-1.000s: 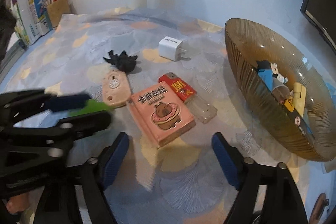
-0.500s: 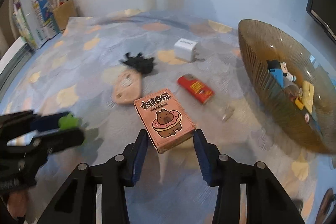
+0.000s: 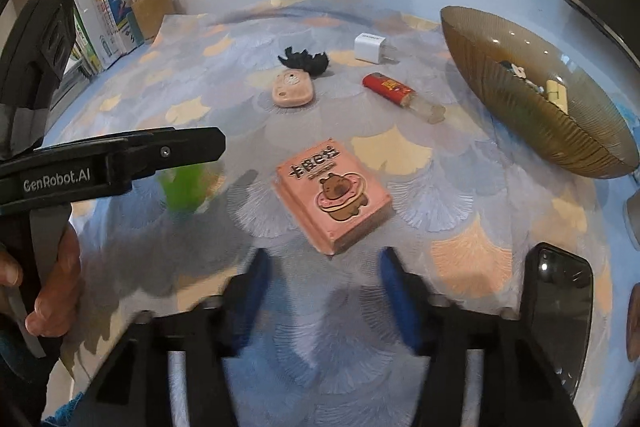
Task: Organize rigid objects
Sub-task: 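Grasp the green jelly toy with the left tool while the right tool grasps the pink card box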
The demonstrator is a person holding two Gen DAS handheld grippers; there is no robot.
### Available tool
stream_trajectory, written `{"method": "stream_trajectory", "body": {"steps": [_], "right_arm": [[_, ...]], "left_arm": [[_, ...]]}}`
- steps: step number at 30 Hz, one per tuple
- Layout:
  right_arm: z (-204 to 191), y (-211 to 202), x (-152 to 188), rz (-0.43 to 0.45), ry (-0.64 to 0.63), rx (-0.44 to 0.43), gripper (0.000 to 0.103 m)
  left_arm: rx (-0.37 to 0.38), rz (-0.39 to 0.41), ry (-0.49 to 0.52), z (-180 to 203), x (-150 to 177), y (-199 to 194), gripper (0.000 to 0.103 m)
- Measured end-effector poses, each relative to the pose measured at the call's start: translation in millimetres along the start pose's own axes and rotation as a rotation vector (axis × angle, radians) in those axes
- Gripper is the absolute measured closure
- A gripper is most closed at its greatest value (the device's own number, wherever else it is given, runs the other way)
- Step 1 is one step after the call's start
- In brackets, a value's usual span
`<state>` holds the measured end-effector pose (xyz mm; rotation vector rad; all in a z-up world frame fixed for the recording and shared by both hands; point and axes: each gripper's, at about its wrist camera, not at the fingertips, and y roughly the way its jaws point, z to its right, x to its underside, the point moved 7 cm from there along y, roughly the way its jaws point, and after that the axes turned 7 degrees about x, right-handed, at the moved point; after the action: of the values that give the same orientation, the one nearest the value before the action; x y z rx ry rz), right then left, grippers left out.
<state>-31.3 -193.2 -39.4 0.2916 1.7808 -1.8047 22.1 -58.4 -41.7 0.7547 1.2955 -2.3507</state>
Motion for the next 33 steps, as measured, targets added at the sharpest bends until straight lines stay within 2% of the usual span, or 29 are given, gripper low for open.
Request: {"method": "stream_trajectory", "body": {"steps": [2,3,5,8,11,14,16,18,19,20,21,23,31,33], "right_arm": [[0,3,-3,-0.003,-0.012,0.026,0.039],[1,4,-4,-0.003,-0.017,0.031,0.033],[7,10,-9,-0.011,-0.009,0.027,0.029],[16,16,-18,-0.017,-0.008,0.025,0.027],[17,23,-24,-0.031,-0.023,0.02,0.018],[13,24,-27,-0.027,-0.031,0.015,0.018],[11,23,-26,-0.008,-0.036,0.004,0.026],[8,19,-27,0.017,-0.05,-0.01,0.048],[7,18,-28,0.02,-0.051,-0.011,0.05],[6,18,-28,0.018,-0.051,-0.007,0.051],[5,17,-27,0.019,-0.054,-0.005,0.053],[3,12,-23,0.023,-0.055,-0.015,0.056],[-8,-14,5,0.02,-0.013,-0.07,0.058],[-9,-20,7,0.029,-0.012,-0.067,0.058]], "left_arm": [[0.002,-0.004,0.002,1,3,-1,0.026],[0.005,-0.007,0.005,1,4,-2,0.026],[0.001,-0.018,0.023,4,10,-5,0.026],[0.009,-0.031,0.043,8,19,-11,0.026],[0.008,-0.035,0.053,12,24,-12,0.026],[-0.018,-0.035,0.071,14,22,-8,0.027],[-0.035,-0.041,0.088,17,23,-6,0.028],[-0.056,-0.046,0.111,20,25,-4,0.029],[-0.065,-0.047,0.117,22,26,-3,0.031],[-0.075,-0.048,0.126,24,27,-3,0.039],[-0.081,-0.046,0.135,25,28,-3,0.055],[-0.099,-0.034,0.137,24,27,-2,0.073],[0.007,0.057,0.07,20,12,-31,0.073],[0.002,0.064,0.088,26,14,-35,0.073]]}}
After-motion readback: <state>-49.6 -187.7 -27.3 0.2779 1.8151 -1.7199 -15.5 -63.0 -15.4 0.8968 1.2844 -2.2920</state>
